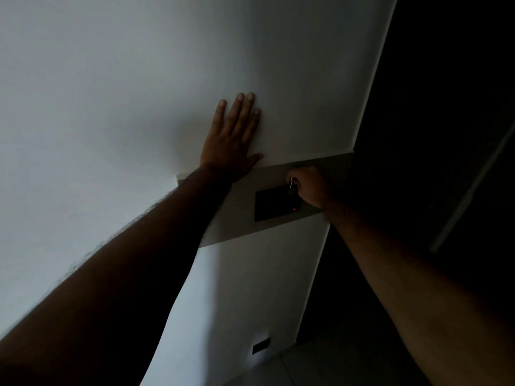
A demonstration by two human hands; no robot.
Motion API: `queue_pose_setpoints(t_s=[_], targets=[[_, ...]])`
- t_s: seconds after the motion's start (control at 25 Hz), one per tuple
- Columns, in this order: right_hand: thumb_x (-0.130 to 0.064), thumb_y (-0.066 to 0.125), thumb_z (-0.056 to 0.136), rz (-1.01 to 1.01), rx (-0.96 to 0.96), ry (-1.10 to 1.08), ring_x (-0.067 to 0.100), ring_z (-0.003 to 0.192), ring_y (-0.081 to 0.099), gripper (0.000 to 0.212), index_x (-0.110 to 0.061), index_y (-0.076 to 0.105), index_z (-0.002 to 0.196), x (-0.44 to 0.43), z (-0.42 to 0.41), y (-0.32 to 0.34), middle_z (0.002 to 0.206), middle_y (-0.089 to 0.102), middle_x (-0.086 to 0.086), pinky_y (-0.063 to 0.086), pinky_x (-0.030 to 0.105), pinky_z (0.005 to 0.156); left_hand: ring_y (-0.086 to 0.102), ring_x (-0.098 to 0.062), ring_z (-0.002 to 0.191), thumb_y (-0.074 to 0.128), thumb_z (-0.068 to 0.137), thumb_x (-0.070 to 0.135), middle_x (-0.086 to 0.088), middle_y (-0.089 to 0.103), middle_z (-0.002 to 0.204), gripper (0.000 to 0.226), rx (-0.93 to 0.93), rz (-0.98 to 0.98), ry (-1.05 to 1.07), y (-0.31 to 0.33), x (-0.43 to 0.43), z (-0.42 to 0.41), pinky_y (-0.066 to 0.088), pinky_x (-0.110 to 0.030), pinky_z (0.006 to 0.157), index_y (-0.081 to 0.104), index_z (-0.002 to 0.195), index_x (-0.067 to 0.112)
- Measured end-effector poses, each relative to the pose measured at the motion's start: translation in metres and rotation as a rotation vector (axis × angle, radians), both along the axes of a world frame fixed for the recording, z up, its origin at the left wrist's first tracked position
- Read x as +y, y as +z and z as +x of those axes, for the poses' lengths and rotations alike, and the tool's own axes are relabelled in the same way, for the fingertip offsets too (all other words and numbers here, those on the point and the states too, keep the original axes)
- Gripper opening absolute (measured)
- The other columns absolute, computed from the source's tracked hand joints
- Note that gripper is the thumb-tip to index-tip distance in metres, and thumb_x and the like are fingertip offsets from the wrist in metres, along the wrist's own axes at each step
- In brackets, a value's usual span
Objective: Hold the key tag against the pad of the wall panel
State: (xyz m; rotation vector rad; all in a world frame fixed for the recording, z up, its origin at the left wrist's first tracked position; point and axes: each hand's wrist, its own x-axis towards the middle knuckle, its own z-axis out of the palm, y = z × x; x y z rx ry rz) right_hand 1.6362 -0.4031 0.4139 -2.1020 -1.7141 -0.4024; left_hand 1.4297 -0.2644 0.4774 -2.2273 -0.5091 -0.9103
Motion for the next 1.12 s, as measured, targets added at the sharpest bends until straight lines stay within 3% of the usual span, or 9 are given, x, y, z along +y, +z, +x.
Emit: queue_pose_setpoints(t_s=[0.16,0.36,0.56,0.72,0.84,1.0,1.12], targets=[[-0.001,0.057,0.075,-0.213,-0.08,0.038,0.024,0.078,0.064,0.021,-0.018,0.069,0.08,0.003,0.006,0.026,0.087,0.072,0.009,0.054,0.035,0.074,0.01,-0.041,0.161,0.042,0.095,0.065,-0.024,0.008,0.172,0.097,0.003,-0.017,0.009,-0.001,-0.002,0.002,0.014,-0.064,0.128,0.013,0.164,0.004],[0.003,0.056,0.075,0.026,0.026,0.012,0.029,0.084,0.066,0.023,-0.017,0.065,0.084,-0.005,-0.002,-0.01,0.088,0.072,0.012,0.053,0.036,0.074,0.01,-0.041,0.161,0.042,0.095,0.065,-0.024,0.008,0.172,0.096,-0.003,-0.008,0.01,-0.001,-0.001,0.002,0.013,-0.064,0.128,0.014,0.164,0.004],[-0.007,0.068,0.077,-0.225,-0.035,0.006,0.026,0.09,0.065,0.015,-0.012,0.069,0.092,-0.001,0.007,0.032,0.098,0.073,0.01,0.043,0.026,0.077,0.01,-0.04,0.161,0.042,0.095,0.066,-0.023,0.008,0.173,0.096,-0.001,-0.022,0.022,0.0,-0.004,0.002,0.014,-0.063,0.128,0.015,0.164,0.005],[-0.014,0.081,0.064,-0.236,-0.059,0.069,0.025,0.085,0.066,0.022,-0.01,0.07,0.083,0.0,-0.001,0.028,0.09,0.074,0.011,0.047,0.031,0.076,0.011,-0.039,0.161,0.043,0.095,0.066,-0.022,0.009,0.173,0.095,0.012,-0.017,0.024,0.002,-0.004,-0.001,0.014,-0.062,0.129,0.017,0.164,0.006],[-0.017,0.082,0.065,-0.413,-0.087,0.089,0.023,0.081,0.068,0.02,-0.014,0.072,0.082,0.007,0.005,0.052,0.09,0.073,0.008,0.052,0.032,0.076,0.01,-0.039,0.161,0.043,0.095,0.066,-0.022,0.007,0.173,0.096,0.022,-0.015,0.021,0.003,-0.002,-0.002,0.014,-0.061,0.129,0.016,0.164,0.007],[-0.002,0.078,0.069,-0.319,0.07,0.067,0.02,0.079,0.069,0.022,-0.008,0.071,0.09,0.009,0.016,0.037,0.096,0.073,0.014,0.059,0.04,0.076,0.01,-0.04,0.161,0.042,0.095,0.066,-0.023,0.007,0.173,0.096,0.02,0.005,0.018,-0.001,0.002,0.0,0.013,-0.062,0.129,0.014,0.165,0.006],[0.006,0.073,0.072,-0.394,0.063,0.088,0.02,0.077,0.069,0.024,-0.002,0.071,0.095,0.007,0.011,0.035,0.099,0.073,0.016,0.059,0.032,0.072,0.009,-0.041,0.161,0.043,0.095,0.065,-0.023,0.007,0.173,0.096,-0.001,-0.009,0.027,-0.003,-0.001,0.004,0.013,-0.064,0.128,0.014,0.165,0.006]])
